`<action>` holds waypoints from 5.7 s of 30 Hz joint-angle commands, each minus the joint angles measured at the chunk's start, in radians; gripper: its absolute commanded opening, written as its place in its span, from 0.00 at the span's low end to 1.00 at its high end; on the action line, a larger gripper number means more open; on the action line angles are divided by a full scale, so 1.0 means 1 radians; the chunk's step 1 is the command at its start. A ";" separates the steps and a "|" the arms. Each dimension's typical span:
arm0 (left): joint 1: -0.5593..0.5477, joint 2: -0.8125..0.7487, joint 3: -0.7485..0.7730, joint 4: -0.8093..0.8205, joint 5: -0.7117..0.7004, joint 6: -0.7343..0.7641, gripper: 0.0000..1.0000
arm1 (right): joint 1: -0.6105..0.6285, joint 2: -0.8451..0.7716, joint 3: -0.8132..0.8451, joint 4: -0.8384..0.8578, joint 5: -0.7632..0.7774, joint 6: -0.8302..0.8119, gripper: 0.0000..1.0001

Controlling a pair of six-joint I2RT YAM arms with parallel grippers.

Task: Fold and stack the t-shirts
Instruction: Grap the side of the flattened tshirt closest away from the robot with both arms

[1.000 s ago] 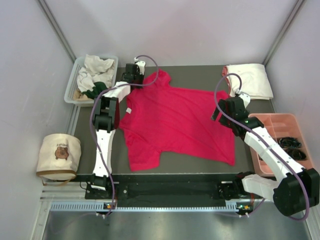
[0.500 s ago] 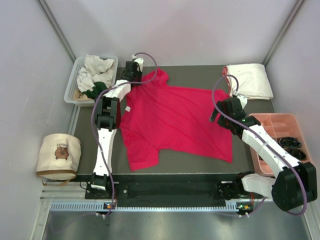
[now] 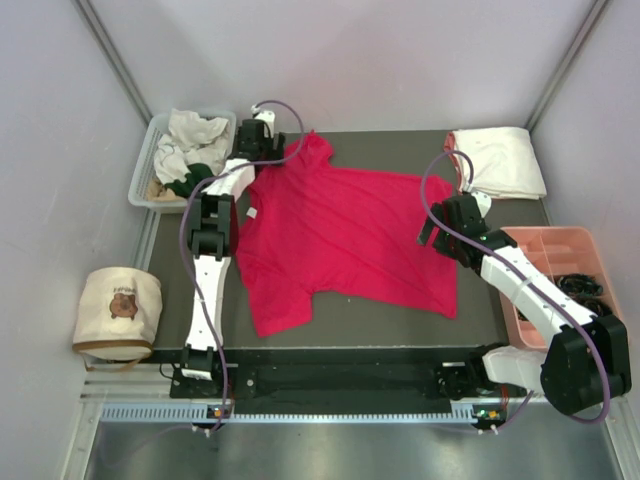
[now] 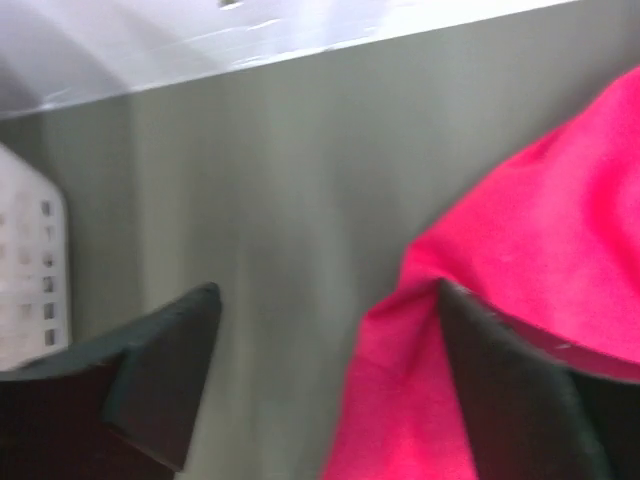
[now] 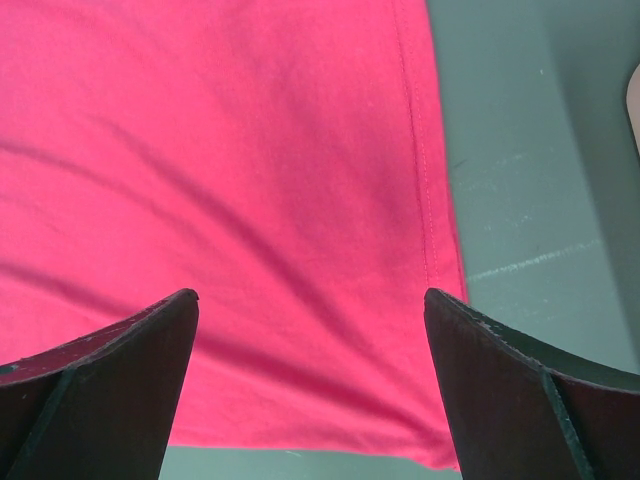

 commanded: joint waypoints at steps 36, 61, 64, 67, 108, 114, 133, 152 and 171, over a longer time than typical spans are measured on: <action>-0.472 -1.617 -1.660 -0.121 -0.183 -0.734 0.99 | 0.163 -0.429 -0.359 -0.326 0.086 0.397 0.93; -0.480 -1.807 -1.685 -0.289 -0.171 -0.748 0.99 | 0.182 -0.524 -0.445 -0.357 0.140 0.525 0.40; -0.480 -1.810 -1.683 -0.291 -0.176 -0.745 0.99 | 0.182 -0.521 -0.462 -0.345 0.140 0.534 0.39; -0.480 -1.806 -1.682 -0.289 -0.176 -0.748 0.99 | 0.182 -0.517 -0.482 -0.327 0.143 0.542 0.39; -0.480 -1.784 -1.695 -0.301 -0.214 -0.780 0.99 | 0.182 -0.412 -0.491 -0.222 0.195 0.551 0.00; -0.480 -1.790 -1.715 -0.309 -0.209 -0.823 0.99 | 0.182 -0.431 -0.489 -0.224 0.192 0.537 0.00; -0.480 -1.757 -1.703 -0.274 -0.185 -0.804 0.99 | 0.182 -0.543 -0.440 -0.348 0.232 0.568 0.39; -0.480 -1.747 -1.706 -0.269 -0.192 -0.802 0.99 | 0.182 -0.464 -0.474 -0.251 0.203 0.552 0.33; -0.480 -1.761 -1.721 -0.326 -0.209 -0.862 0.99 | 0.182 -0.454 -0.491 -0.211 0.190 0.539 0.00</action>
